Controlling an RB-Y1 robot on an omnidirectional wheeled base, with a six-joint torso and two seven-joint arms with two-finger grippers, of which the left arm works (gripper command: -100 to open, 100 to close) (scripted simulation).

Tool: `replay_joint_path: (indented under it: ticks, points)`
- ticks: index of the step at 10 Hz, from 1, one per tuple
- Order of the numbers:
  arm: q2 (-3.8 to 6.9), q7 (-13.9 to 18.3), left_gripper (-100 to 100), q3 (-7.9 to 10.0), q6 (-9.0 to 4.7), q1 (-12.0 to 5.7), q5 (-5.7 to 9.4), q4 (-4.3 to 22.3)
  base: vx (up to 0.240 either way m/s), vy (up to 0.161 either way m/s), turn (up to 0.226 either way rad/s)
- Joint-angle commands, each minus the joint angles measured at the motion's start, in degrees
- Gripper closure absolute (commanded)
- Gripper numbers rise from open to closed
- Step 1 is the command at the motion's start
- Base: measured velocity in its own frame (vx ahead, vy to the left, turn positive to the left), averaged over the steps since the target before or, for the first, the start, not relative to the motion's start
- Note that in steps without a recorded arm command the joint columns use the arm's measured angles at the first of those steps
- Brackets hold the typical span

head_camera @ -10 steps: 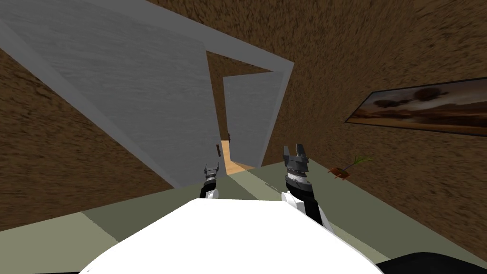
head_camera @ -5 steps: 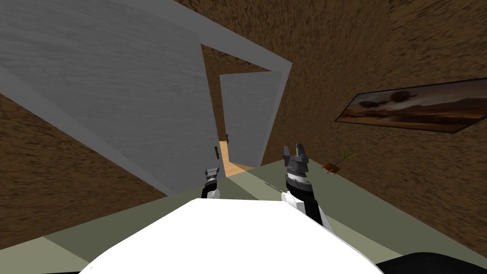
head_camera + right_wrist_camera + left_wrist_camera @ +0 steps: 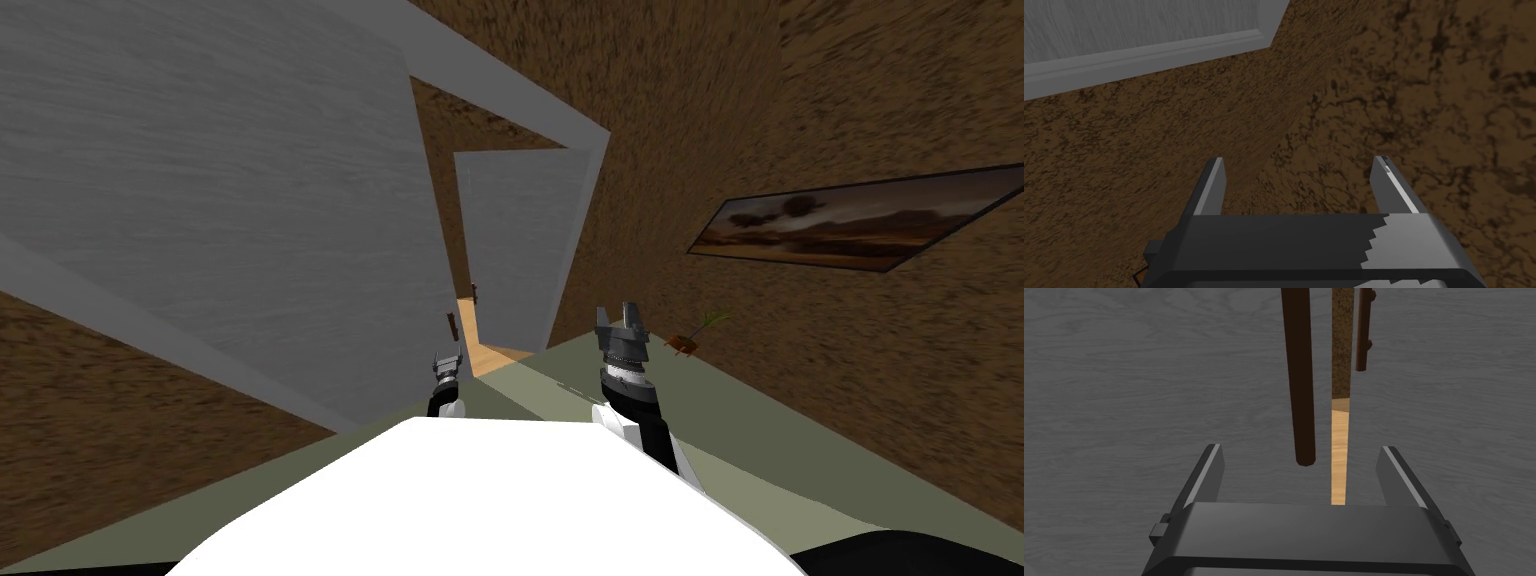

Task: Push the door open

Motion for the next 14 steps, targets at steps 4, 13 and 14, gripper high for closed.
replay_joint_path:
  ticks: [4,13,14]
  points:
    - [-1.54,3.7,-100,-0.08,-1.30,-2.16,2.34,5.2,0.061,0.107,-0.126]
    - [0.65,4.7,-100,0.44,-1.82,-1.88,2.62,5.8,0.154,0.075,-0.028]
    - [0.12,4.9,-100,0.50,-1.91,-1.85,2.69,5.9,0.170,0.097,-0.029]
